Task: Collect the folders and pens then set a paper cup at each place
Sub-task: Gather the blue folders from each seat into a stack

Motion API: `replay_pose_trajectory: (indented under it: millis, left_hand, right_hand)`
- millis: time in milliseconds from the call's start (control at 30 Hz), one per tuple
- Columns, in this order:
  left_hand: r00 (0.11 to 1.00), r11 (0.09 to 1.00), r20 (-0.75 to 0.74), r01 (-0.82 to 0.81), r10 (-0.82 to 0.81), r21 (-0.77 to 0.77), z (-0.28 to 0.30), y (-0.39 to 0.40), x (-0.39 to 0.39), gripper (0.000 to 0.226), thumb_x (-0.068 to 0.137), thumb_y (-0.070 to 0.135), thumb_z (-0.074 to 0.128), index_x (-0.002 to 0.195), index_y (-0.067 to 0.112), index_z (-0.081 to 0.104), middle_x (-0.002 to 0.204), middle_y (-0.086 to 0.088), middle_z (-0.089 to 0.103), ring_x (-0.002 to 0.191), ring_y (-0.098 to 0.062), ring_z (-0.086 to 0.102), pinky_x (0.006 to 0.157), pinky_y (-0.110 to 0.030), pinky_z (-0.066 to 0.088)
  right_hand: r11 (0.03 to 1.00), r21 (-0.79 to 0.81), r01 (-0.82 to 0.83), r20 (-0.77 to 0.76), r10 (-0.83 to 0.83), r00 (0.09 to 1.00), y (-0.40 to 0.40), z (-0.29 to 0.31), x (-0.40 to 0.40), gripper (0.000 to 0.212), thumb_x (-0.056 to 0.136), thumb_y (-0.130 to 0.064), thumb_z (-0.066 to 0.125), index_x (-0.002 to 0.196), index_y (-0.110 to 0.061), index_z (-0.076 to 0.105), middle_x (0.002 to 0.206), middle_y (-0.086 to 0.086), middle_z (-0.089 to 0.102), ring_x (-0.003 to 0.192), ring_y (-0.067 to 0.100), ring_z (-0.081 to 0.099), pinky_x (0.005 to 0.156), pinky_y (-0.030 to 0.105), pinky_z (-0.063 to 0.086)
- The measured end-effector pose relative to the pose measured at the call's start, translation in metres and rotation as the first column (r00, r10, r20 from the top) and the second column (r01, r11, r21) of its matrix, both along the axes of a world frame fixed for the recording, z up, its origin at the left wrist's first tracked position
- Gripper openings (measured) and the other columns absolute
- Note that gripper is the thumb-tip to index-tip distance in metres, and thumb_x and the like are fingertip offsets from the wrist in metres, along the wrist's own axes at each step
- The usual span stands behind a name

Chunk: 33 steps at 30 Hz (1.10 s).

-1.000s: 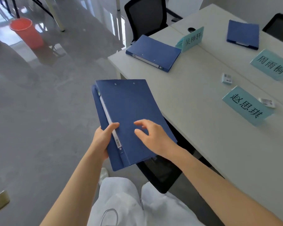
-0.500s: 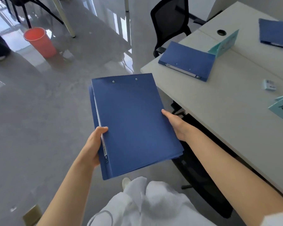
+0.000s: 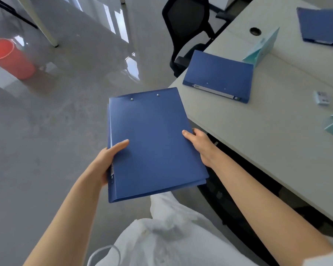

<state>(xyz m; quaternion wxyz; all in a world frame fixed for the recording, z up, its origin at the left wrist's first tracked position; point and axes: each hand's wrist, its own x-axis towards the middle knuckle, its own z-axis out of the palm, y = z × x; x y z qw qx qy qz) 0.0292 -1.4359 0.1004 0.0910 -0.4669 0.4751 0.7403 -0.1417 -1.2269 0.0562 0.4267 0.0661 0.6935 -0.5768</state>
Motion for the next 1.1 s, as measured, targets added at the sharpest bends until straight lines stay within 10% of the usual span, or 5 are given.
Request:
replay_pose_trajectory:
  millis: [300,800,1100]
  left_hand:
    - [0.993,0.991,0.013,0.115,-0.116,0.063,0.003,-0.067,-0.117,0.027,0.087,0.021,0.063,0.112,0.011,0.065,0.097,-0.008,0.076,0.077,-0.025,0.074,0.067,-0.035,0.058]
    - [0.947,0.947,-0.063,0.318,-0.315,0.037,0.0,-0.24,-0.283,0.039,0.075,0.016,0.068,0.113,0.008,0.064,0.094,-0.01,0.075,0.073,-0.027,0.073,0.058,-0.035,0.058]
    - [0.886,0.888,-0.059,0.46,-0.46,-0.022,0.005,-0.304,-0.374,0.022,0.087,0.007,0.06,0.108,0.008,0.065,0.09,-0.009,0.076,0.071,-0.027,0.073,0.057,-0.035,0.058]
  right_hand:
    - [0.995,0.035,0.098,-0.005,-0.098,0.995,-0.053,0.003,-0.096,0.023,0.095,-0.026,0.058,0.112,-0.01,0.06,0.104,0.004,0.071,0.086,0.02,0.07,0.07,0.032,0.056]
    - [0.915,-0.075,0.396,0.244,-0.368,0.897,-0.176,-0.012,-0.201,0.028,0.094,-0.029,0.061,0.112,-0.01,0.069,0.107,0.005,0.073,0.095,0.021,0.067,0.086,0.035,0.053]
    - [0.417,0.147,0.897,0.284,-0.886,0.366,-0.188,-0.046,-0.248,0.012,0.093,-0.004,0.058,0.104,-0.005,0.055,0.109,0.015,0.055,0.083,0.026,0.058,0.085,0.037,0.052]
